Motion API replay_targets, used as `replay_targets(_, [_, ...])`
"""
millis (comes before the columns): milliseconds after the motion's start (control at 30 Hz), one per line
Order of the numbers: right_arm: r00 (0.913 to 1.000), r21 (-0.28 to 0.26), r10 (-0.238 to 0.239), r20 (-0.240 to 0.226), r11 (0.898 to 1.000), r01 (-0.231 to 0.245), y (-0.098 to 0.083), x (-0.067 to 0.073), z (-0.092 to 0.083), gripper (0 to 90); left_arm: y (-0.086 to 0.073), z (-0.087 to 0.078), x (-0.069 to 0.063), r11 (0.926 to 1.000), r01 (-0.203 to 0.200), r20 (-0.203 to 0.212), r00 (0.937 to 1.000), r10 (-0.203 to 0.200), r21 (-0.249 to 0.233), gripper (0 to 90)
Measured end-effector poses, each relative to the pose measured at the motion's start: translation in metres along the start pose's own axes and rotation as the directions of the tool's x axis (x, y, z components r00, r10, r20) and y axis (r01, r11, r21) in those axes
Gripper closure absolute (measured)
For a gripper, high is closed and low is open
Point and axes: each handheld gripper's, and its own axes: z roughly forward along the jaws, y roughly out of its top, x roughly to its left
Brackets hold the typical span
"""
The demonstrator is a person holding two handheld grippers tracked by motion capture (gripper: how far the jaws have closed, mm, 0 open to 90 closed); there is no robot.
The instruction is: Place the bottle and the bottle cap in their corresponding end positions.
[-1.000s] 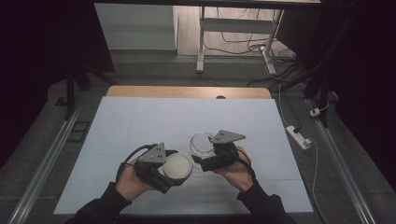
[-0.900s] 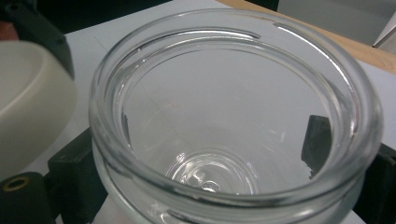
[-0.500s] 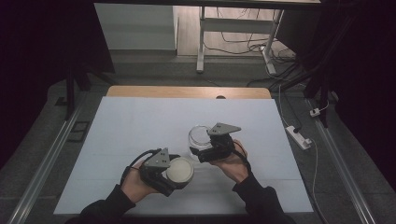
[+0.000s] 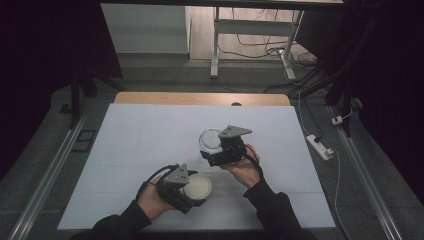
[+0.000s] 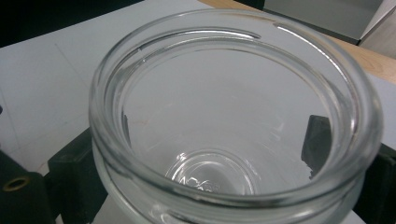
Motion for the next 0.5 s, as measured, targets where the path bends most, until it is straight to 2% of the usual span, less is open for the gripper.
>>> replay_targets(433, [0.9997, -0.003, 0.012, 0.022, 1.0, -0.012, 0.01, -0.01, 0.025, 6.1, -0.005, 0.02, 0.004, 0.9993, -0.012, -0.016, 0.9998, 0.012, 0.036, 8.3])
replay_targets(500, [0.9996, 0.002, 0.012, 0.026, 1.0, -0.012, 0.011, -0.011, 0.03, 6.1, -0.006, 0.023, 0.005, 0.9995, 0.0, -0.022, 0.9998, 0.0, 0.03, 8.3])
